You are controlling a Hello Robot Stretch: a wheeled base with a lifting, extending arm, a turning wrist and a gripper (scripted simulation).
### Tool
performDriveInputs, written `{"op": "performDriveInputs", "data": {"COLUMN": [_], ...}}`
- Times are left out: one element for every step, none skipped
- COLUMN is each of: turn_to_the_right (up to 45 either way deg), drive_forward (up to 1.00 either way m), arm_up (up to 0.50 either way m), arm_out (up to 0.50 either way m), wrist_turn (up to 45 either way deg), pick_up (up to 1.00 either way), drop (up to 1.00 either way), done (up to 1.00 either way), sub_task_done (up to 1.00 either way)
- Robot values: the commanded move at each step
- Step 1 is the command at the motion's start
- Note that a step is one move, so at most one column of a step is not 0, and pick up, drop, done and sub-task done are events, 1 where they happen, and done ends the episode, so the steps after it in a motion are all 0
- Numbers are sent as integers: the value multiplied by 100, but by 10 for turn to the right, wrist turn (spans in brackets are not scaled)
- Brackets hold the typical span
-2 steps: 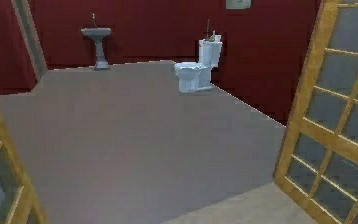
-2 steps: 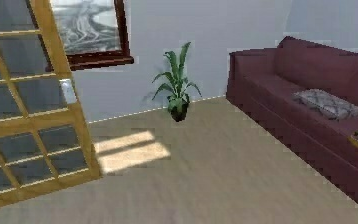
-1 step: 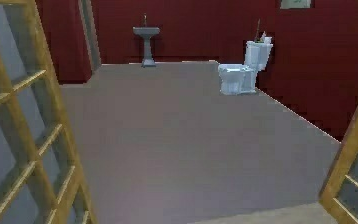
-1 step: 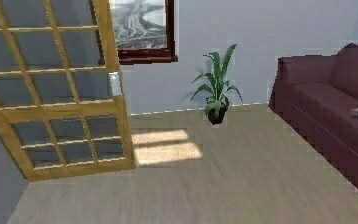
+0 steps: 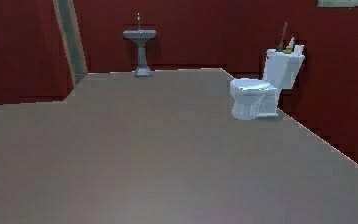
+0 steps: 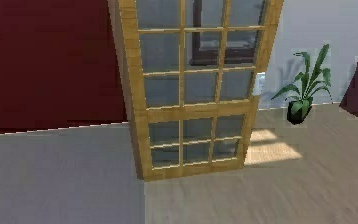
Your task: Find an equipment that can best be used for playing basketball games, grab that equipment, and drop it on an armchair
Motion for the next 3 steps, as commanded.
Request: {"op": "performDriveInputs", "data": {"turn_to_the_right": [-60,0,-30], "drive_forward": [0,20,0], "arm_up": [0,0,0], "arm_out": [0,0,0], "wrist_turn": [0,0,0], "pick_up": [0,0,0], "drop": [0,0,0], "done": [0,0,0], "sub_task_done": [0,0,0]}}
